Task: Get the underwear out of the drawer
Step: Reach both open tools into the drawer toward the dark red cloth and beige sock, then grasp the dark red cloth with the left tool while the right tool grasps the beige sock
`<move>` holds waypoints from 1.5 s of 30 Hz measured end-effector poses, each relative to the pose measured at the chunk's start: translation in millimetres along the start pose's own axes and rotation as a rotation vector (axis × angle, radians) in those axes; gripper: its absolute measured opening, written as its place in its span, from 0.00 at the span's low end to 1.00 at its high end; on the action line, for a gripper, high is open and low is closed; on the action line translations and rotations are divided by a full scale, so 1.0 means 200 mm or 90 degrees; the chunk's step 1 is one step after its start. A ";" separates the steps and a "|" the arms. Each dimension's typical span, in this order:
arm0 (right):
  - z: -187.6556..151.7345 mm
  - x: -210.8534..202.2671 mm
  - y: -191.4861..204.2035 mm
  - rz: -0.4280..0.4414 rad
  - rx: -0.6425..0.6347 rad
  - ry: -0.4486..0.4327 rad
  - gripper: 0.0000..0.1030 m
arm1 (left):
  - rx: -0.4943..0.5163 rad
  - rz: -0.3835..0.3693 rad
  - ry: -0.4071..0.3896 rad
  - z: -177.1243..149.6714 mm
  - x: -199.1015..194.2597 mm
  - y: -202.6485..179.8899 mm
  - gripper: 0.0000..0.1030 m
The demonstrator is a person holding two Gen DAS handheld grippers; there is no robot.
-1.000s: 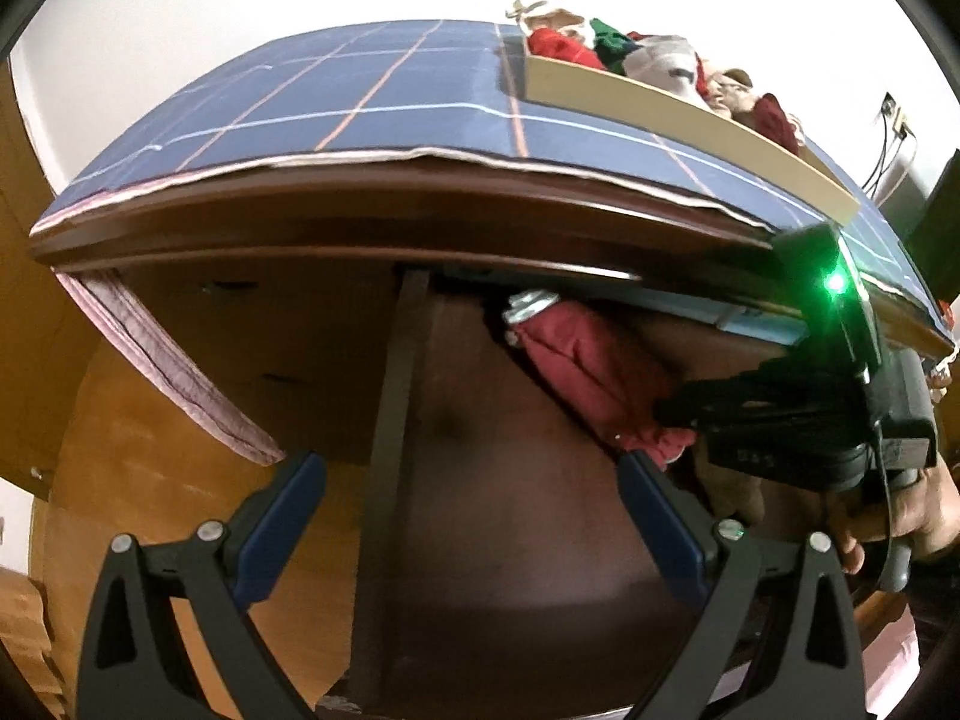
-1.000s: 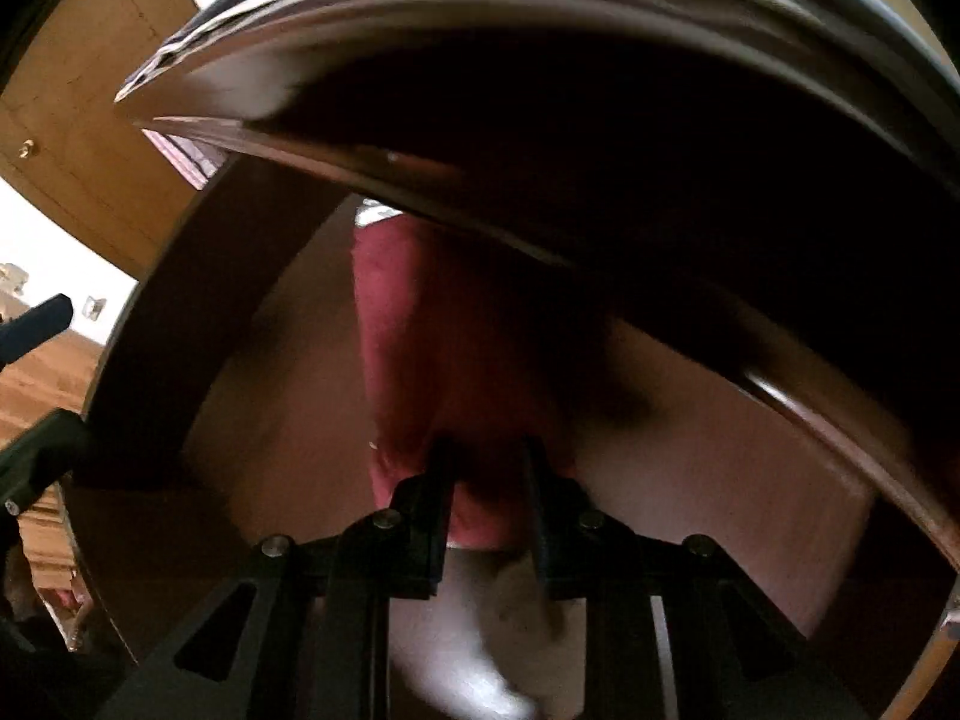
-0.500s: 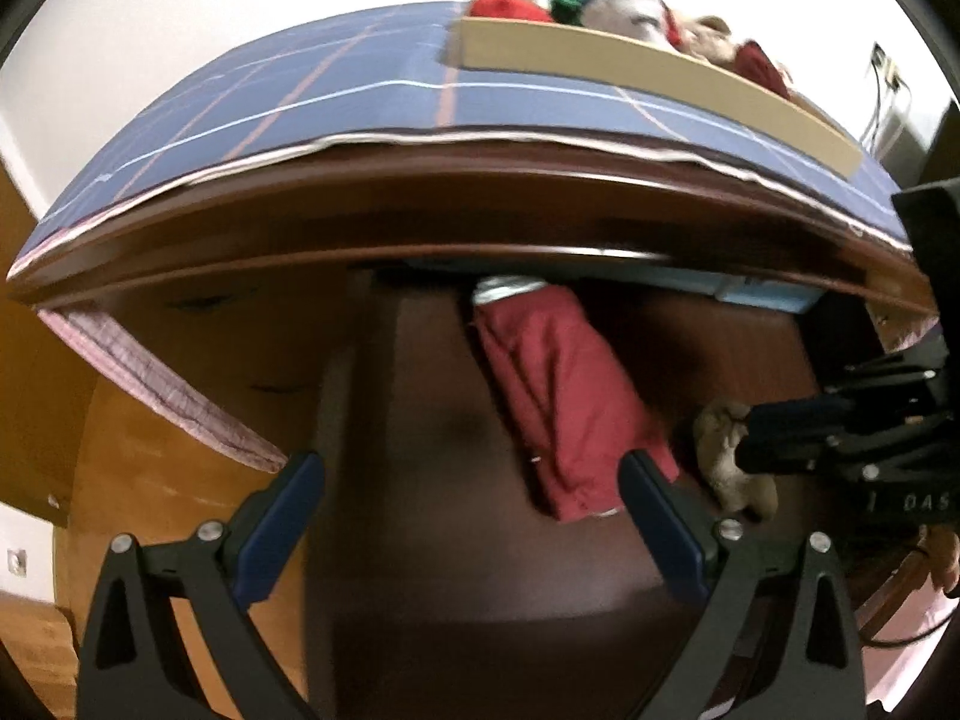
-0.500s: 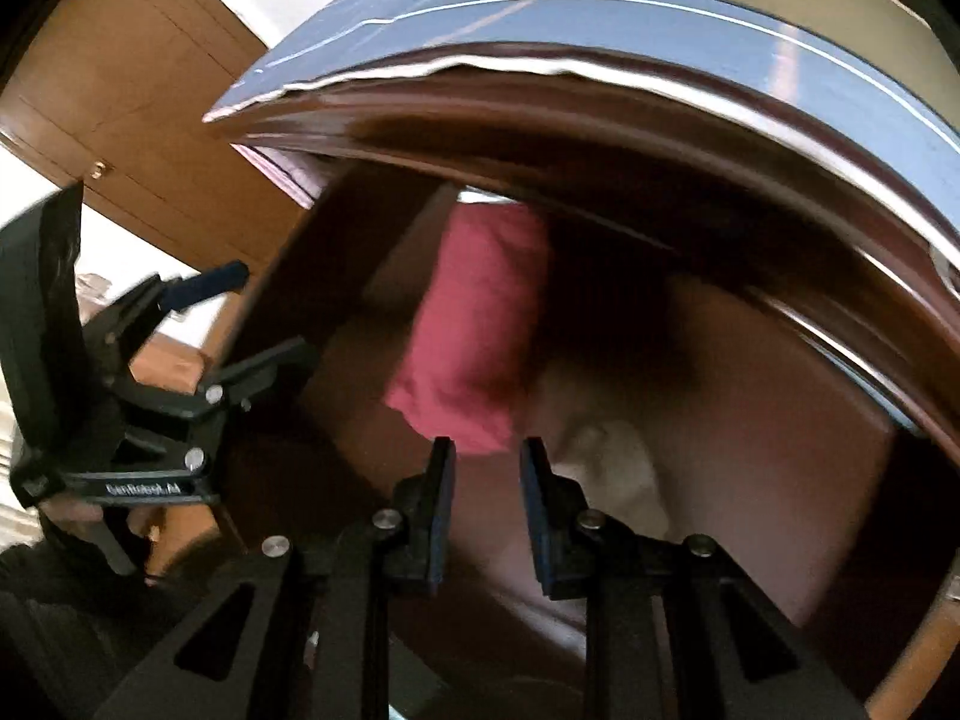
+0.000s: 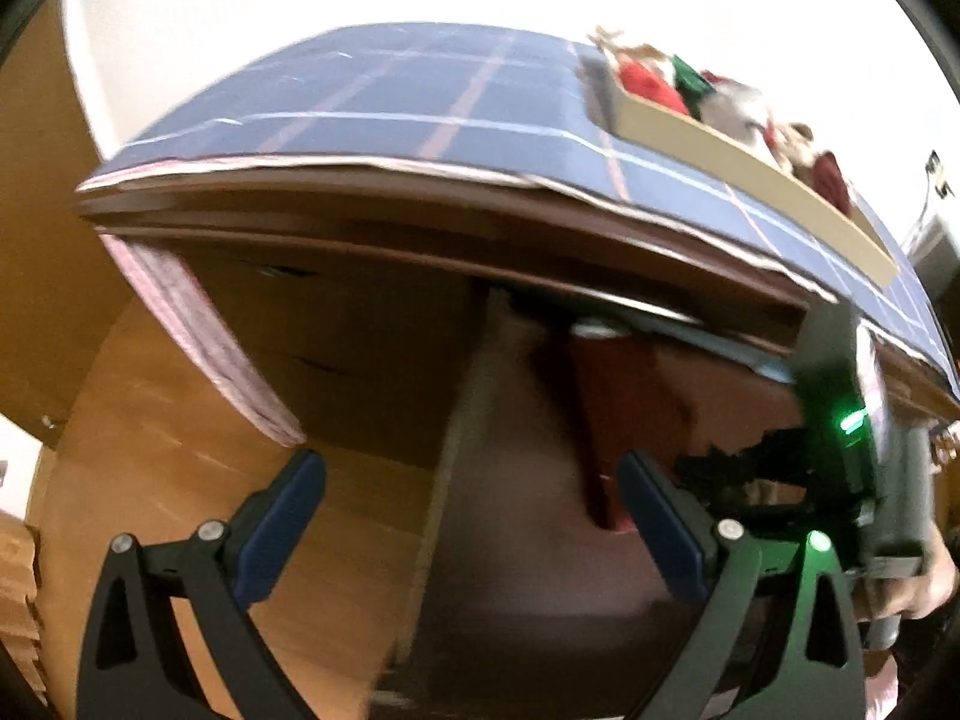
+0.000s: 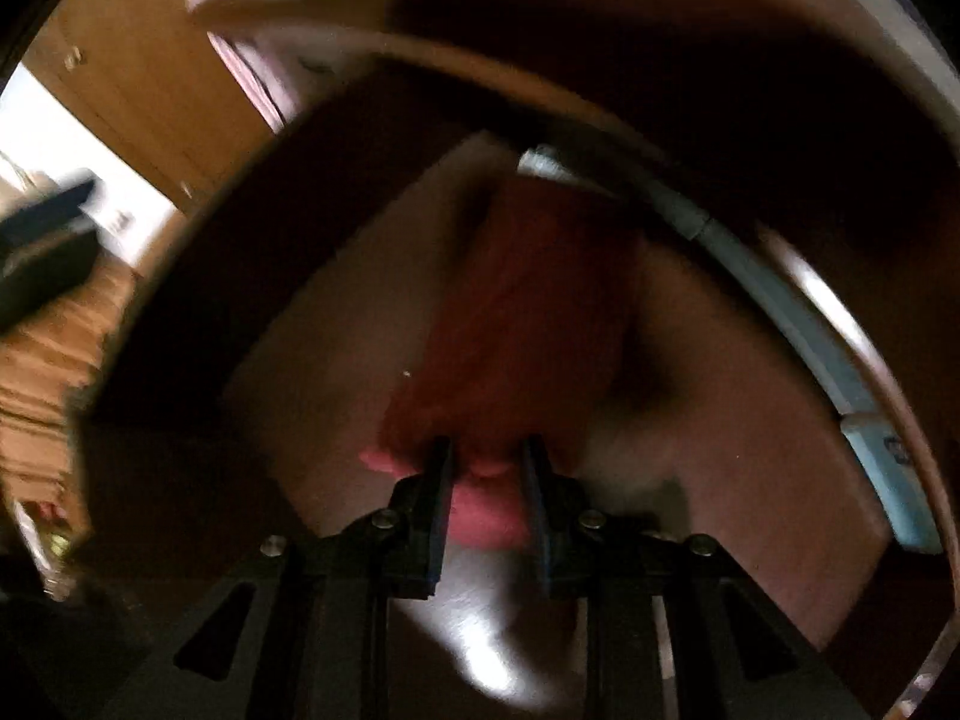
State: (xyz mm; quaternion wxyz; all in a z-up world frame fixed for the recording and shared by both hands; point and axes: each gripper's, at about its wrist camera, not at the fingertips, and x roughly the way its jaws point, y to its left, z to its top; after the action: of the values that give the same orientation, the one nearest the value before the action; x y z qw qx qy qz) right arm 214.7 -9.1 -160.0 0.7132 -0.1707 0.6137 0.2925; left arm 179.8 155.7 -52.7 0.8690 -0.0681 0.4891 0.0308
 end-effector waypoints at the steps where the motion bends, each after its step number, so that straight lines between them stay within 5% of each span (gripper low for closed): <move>1: 0.00 0.00 0.01 -0.007 -0.012 -0.001 0.24 | -0.006 0.004 -0.006 0.00 -0.01 0.03 0.96; 5: 0.01 0.00 0.09 -0.005 -0.057 0.019 0.24 | -0.022 -0.002 -0.012 0.01 -0.02 0.09 0.96; 10: -0.07 -0.06 0.15 0.168 -0.052 0.070 0.17 | -0.010 -0.021 0.008 -0.02 0.04 0.05 0.96; 14: -0.15 -0.23 0.15 0.216 -0.044 0.017 0.18 | 0.037 -0.036 0.025 -0.04 0.07 -0.06 0.96; 17: -0.20 -0.39 0.01 0.216 0.013 -0.039 0.36 | 0.075 -0.038 0.037 -0.04 0.10 -0.16 0.96; 18: -0.22 -0.45 -0.07 0.209 0.035 -0.066 0.48 | 0.088 -0.040 0.042 -0.04 0.12 -0.20 0.96; 21: -0.30 -0.55 -0.24 0.120 0.071 -0.114 0.51 | 0.124 -0.030 0.060 -0.04 0.18 -0.31 0.96; 26: -0.30 -0.47 -0.34 0.048 0.087 -0.066 0.51 | 0.201 0.050 0.083 -0.07 0.29 -0.48 0.98; 29: -0.27 -0.36 -0.24 0.014 0.059 -0.032 0.51 | 0.206 0.041 0.111 -0.08 0.32 -0.53 0.98; 45: -0.11 -0.07 -0.26 -0.045 0.058 0.070 0.47 | 0.175 0.028 0.239 -0.08 0.55 -0.59 0.95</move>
State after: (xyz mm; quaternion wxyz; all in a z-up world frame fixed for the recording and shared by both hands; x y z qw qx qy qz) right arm 228.8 -66.2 -156.8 0.6955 -0.1756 0.6579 0.2292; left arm 237.0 35.4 -144.6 0.7629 0.0568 0.6433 -0.0305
